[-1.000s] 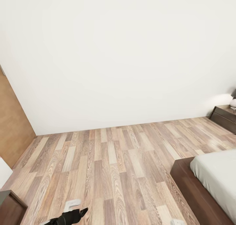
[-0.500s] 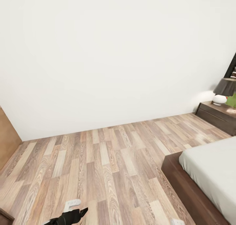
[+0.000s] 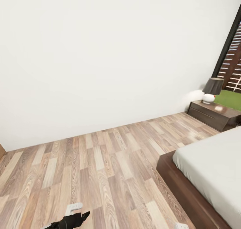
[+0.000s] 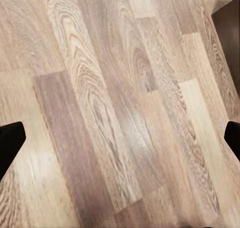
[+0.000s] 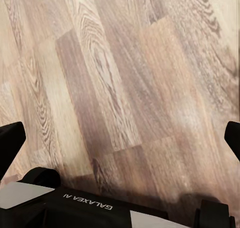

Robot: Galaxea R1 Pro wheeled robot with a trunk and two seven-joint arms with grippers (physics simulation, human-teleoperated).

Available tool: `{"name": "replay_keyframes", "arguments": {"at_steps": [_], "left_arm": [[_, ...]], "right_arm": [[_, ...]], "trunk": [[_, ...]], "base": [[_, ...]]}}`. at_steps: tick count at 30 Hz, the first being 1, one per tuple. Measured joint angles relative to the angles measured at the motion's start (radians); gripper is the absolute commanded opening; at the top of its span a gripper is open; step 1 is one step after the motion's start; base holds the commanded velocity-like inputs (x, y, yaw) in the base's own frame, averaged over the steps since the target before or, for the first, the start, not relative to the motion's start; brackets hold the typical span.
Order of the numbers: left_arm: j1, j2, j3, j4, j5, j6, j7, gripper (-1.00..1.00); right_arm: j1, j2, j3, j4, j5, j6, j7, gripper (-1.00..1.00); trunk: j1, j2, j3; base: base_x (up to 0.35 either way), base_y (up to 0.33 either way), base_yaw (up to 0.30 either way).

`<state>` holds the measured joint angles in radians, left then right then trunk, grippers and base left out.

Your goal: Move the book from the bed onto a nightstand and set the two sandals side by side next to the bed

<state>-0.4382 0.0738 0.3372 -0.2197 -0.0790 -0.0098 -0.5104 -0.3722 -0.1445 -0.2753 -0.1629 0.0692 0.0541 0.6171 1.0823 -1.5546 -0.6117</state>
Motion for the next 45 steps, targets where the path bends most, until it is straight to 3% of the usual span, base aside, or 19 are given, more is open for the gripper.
{"name": "replay_keyframes", "arguments": {"at_steps": [10,45], "left_arm": [[0.000,0.000,0.000,0.000,0.000,0.000,0.000,1.00],[0.000,0.000,0.000,0.000,0.000,0.000,0.000,1.00]], "right_arm": [[0.000,0.000,0.000,0.000,0.000,0.000,0.000,1.00],[0.000,0.000,0.000,0.000,0.000,0.000,-0.001,1.00]], "trunk": [[0.000,0.000,0.000],[0.000,0.000,0.000]], "base": [[0.188,0.101,-0.199],[0.003,0.002,-0.199]]}}
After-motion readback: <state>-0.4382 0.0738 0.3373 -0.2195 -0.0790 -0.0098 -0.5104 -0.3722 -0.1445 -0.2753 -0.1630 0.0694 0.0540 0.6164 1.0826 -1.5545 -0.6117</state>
